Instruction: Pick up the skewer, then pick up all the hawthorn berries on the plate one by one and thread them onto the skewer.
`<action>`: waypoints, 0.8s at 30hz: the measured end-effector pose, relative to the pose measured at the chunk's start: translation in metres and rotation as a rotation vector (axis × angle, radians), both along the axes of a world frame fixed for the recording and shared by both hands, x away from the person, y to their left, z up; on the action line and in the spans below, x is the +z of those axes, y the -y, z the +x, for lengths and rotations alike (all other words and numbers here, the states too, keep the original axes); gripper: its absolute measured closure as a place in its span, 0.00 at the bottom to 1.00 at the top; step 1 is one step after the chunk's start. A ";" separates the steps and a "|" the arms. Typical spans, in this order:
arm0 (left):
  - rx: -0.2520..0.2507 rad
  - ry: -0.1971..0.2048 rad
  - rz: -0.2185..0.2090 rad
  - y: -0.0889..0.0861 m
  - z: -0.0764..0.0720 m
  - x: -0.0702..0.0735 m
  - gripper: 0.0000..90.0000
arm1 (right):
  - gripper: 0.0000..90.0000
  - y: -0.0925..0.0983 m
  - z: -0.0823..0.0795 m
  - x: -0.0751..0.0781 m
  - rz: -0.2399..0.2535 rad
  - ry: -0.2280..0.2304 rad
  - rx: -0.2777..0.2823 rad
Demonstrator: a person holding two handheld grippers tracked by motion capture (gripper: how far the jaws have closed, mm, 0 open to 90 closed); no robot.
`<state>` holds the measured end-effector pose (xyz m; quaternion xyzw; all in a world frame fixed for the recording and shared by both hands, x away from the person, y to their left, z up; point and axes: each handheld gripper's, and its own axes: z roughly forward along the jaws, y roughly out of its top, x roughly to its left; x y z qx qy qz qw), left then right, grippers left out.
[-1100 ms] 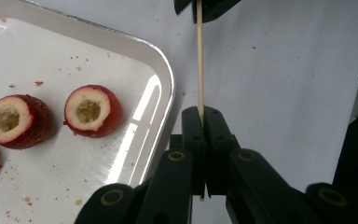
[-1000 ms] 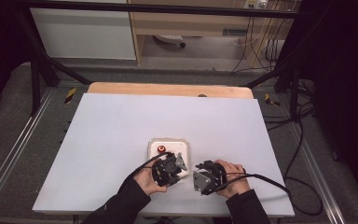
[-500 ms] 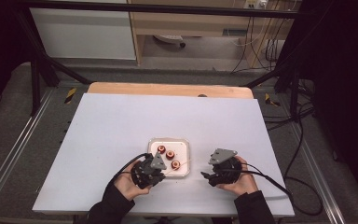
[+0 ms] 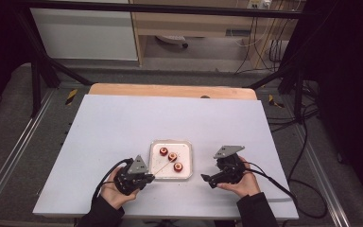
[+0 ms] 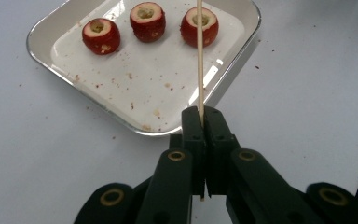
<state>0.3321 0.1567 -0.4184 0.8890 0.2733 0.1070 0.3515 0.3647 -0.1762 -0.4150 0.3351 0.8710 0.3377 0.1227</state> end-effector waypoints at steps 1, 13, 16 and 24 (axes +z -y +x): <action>0.004 0.000 -0.004 -0.002 0.000 -0.001 0.98 | 0.06 -0.002 0.001 0.000 -0.001 -0.006 0.004; 0.038 0.034 -0.056 -0.019 -0.005 -0.010 0.98 | 0.05 -0.030 0.010 0.012 0.013 -0.040 0.007; 0.038 0.035 -0.064 -0.022 -0.006 -0.012 0.98 | 0.05 -0.037 0.013 0.012 -0.009 -0.058 0.012; 0.051 0.026 -0.084 -0.028 -0.007 -0.014 0.98 | 0.09 -0.061 0.022 0.014 -0.039 -0.092 0.040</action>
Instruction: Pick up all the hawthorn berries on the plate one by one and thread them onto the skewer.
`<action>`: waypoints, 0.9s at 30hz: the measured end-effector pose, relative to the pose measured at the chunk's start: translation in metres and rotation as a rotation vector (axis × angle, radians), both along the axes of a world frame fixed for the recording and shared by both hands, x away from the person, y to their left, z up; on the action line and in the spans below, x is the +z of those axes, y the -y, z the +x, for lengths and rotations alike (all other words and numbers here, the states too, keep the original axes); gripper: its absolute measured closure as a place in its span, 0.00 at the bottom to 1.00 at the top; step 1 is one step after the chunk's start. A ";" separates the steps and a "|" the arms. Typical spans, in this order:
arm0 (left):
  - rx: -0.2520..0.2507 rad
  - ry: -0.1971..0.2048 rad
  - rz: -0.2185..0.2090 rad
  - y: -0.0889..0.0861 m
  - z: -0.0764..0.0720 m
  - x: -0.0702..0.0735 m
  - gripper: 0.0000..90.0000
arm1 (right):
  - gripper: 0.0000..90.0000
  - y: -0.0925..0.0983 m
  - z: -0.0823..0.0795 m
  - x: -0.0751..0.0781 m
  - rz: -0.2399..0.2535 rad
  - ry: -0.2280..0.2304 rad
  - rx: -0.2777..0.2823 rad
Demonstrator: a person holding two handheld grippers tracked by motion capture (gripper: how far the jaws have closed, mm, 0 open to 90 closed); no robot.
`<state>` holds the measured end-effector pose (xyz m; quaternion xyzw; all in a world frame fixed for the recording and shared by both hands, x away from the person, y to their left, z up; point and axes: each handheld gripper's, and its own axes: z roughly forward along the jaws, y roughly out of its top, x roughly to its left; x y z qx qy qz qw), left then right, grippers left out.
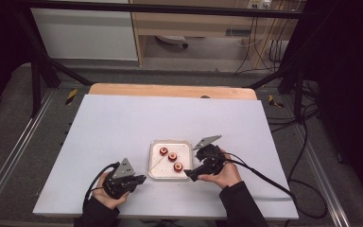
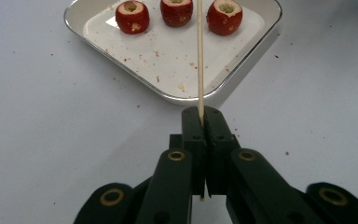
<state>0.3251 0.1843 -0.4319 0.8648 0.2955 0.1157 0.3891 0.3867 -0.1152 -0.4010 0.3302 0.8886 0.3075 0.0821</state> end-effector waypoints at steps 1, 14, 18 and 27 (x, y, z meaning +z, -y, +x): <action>0.000 0.002 -0.004 0.000 0.000 0.000 0.98 | 0.09 0.000 0.000 0.000 0.000 0.000 0.000; 0.025 -0.010 0.007 -0.007 0.003 0.000 0.98 | 0.31 -0.039 0.023 0.004 -0.084 -0.124 0.105; 0.026 -0.010 0.005 -0.007 0.003 -0.001 0.98 | 0.36 -0.048 0.027 0.002 -0.104 -0.142 0.120; 0.025 -0.014 0.006 -0.007 0.003 -0.001 0.98 | 0.54 -0.057 0.035 -0.006 -0.152 -0.199 0.134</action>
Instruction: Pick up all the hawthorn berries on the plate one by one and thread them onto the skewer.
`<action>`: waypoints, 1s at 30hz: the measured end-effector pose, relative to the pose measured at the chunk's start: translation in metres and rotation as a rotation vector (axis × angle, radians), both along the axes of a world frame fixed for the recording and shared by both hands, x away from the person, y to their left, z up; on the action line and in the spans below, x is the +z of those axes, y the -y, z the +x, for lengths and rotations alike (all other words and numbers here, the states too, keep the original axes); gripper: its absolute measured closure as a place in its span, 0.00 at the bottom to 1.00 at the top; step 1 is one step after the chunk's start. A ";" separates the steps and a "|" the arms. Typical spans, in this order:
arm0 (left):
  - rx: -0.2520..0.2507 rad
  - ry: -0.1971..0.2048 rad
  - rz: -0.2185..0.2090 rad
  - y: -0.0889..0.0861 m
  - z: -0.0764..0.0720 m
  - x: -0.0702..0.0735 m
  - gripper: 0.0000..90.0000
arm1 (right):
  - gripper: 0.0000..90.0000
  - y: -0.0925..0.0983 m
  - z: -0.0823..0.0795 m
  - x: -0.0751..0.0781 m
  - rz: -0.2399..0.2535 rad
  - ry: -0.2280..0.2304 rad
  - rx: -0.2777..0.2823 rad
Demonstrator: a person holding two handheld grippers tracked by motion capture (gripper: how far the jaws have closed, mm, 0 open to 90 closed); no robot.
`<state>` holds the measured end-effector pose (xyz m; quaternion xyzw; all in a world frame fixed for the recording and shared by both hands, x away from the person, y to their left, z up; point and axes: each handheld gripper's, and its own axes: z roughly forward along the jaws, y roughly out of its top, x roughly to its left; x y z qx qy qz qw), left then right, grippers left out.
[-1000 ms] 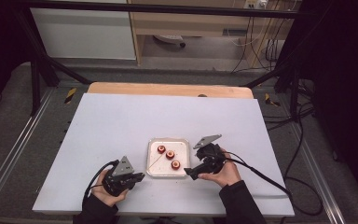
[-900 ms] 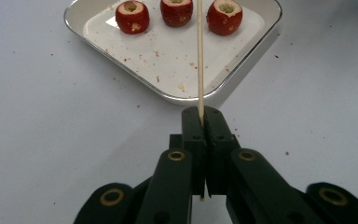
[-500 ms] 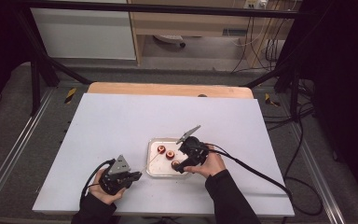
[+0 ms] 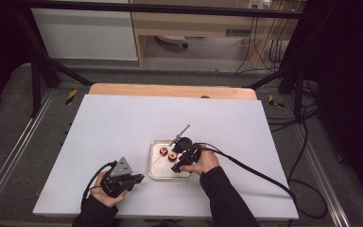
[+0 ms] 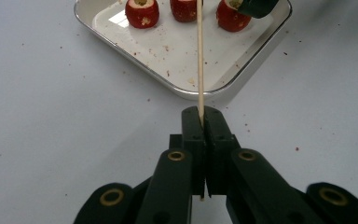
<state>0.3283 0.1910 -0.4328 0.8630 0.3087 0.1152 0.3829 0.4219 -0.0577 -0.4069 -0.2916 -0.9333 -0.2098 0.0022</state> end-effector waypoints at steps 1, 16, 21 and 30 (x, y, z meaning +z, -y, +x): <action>0.000 -0.001 0.000 0.000 0.000 0.000 0.98 | 0.58 0.000 0.001 -0.001 -0.006 -0.003 0.006; -0.007 -0.006 0.012 0.001 0.000 -0.002 0.98 | 0.67 -0.001 0.007 -0.007 -0.031 -0.034 0.021; -0.007 -0.001 0.010 0.002 0.000 -0.001 0.98 | 0.67 -0.001 0.006 -0.007 -0.029 -0.038 0.012; 0.006 0.014 -0.006 0.001 -0.002 0.001 0.98 | 0.68 0.010 0.002 0.015 0.087 -0.006 -0.078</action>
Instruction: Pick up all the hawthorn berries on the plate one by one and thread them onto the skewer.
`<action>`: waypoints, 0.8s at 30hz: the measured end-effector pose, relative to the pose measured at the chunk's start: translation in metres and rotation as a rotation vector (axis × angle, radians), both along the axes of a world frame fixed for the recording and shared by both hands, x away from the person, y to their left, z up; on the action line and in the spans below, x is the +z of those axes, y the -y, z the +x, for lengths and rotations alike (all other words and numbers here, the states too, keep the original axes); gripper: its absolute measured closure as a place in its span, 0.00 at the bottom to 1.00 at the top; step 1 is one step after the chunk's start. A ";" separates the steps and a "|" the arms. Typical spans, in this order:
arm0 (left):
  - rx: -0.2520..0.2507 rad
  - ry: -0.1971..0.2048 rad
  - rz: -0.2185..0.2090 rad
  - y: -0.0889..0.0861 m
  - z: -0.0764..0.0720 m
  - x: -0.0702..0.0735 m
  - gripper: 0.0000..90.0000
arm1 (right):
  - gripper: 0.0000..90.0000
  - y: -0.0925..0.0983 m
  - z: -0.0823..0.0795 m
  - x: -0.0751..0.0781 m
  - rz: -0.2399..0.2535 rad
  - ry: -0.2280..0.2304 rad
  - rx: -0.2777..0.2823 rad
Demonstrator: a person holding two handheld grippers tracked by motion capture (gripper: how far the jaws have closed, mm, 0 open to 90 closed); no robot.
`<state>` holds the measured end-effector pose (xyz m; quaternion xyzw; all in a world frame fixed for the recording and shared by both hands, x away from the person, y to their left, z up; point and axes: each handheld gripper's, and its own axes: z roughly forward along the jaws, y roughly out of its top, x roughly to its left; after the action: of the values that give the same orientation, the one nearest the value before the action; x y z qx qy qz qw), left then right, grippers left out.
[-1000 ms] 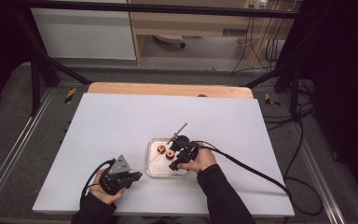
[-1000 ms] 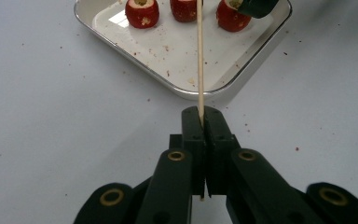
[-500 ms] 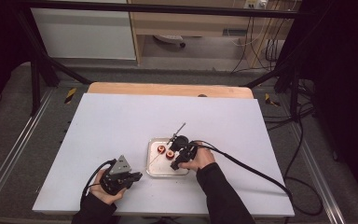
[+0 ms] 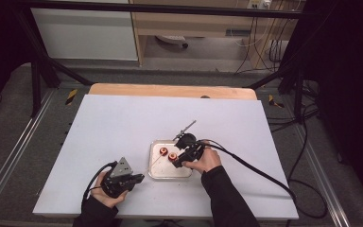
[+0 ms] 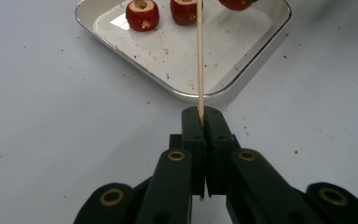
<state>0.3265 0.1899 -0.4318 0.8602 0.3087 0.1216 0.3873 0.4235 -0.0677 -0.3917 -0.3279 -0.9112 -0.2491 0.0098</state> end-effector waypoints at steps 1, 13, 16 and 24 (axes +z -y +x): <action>0.002 0.002 -0.002 0.000 0.000 0.000 0.98 | 0.68 0.000 0.000 0.000 0.000 0.000 0.000; 0.034 0.016 -0.025 0.001 -0.003 0.002 0.98 | 0.68 0.019 -0.004 0.014 0.206 0.066 -0.141; 0.043 0.016 -0.032 0.003 -0.003 0.001 0.98 | 0.68 0.026 -0.005 0.013 0.281 0.090 -0.173; 0.087 0.019 -0.062 0.006 -0.005 0.000 0.98 | 0.68 0.037 -0.007 0.006 0.410 0.099 -0.239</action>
<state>0.3216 0.1842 -0.4320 0.8323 0.3457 0.1371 0.4110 0.4163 -0.1043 -0.3857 -0.4117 -0.7957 -0.4442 0.0022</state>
